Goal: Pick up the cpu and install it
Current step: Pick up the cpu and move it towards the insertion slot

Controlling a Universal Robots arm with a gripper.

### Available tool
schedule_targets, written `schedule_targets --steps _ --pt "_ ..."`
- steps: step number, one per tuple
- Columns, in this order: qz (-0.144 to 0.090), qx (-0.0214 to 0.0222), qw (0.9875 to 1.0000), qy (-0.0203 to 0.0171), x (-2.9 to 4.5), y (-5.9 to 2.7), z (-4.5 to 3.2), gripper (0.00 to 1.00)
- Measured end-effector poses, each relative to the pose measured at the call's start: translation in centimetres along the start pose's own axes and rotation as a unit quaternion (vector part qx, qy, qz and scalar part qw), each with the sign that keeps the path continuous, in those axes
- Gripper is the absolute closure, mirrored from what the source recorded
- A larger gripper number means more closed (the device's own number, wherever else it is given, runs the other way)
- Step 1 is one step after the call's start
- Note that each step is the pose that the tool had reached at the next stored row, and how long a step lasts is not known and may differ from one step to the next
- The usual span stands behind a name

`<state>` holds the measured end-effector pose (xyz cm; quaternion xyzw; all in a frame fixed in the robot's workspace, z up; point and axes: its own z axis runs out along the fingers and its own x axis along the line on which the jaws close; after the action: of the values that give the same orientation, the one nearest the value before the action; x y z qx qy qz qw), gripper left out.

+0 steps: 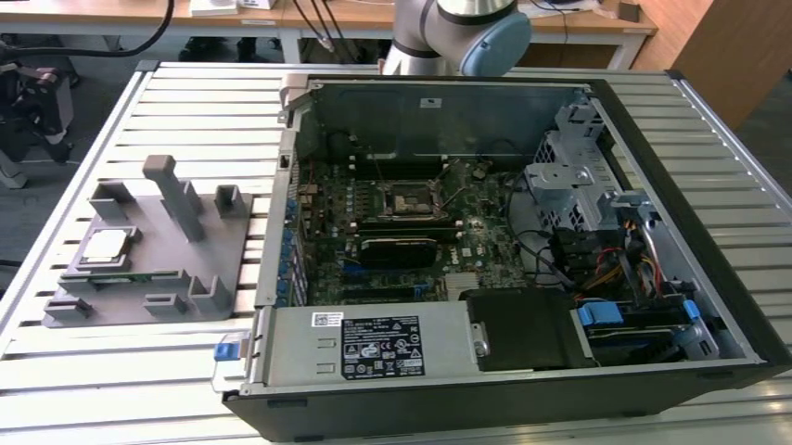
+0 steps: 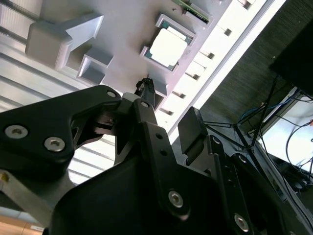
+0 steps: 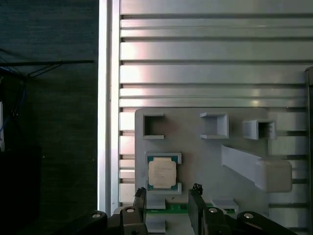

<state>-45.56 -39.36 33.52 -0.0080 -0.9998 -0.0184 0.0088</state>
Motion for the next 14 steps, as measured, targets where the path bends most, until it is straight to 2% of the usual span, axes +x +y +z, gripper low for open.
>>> schedule_targets --steps 2,7,11,12,13,14 --pt "0.0 0.0001 1.0 0.0019 -0.01 -0.06 0.27 0.53" --pt "-0.008 0.0006 0.9999 0.01 -0.02 -0.17 1.02 0.53" --pt "-0.011 0.0025 0.9999 0.0106 -0.03 -0.2 1.28 0.53" --pt "-0.011 0.0026 0.9999 0.0106 -0.03 -0.2 1.3 0.52" --pt "-0.011 0.0026 0.9999 0.0105 -0.03 -0.2 1.36 0.46" --pt "-0.011 0.0025 0.9999 0.0104 -0.03 -0.2 1.42 0.46"
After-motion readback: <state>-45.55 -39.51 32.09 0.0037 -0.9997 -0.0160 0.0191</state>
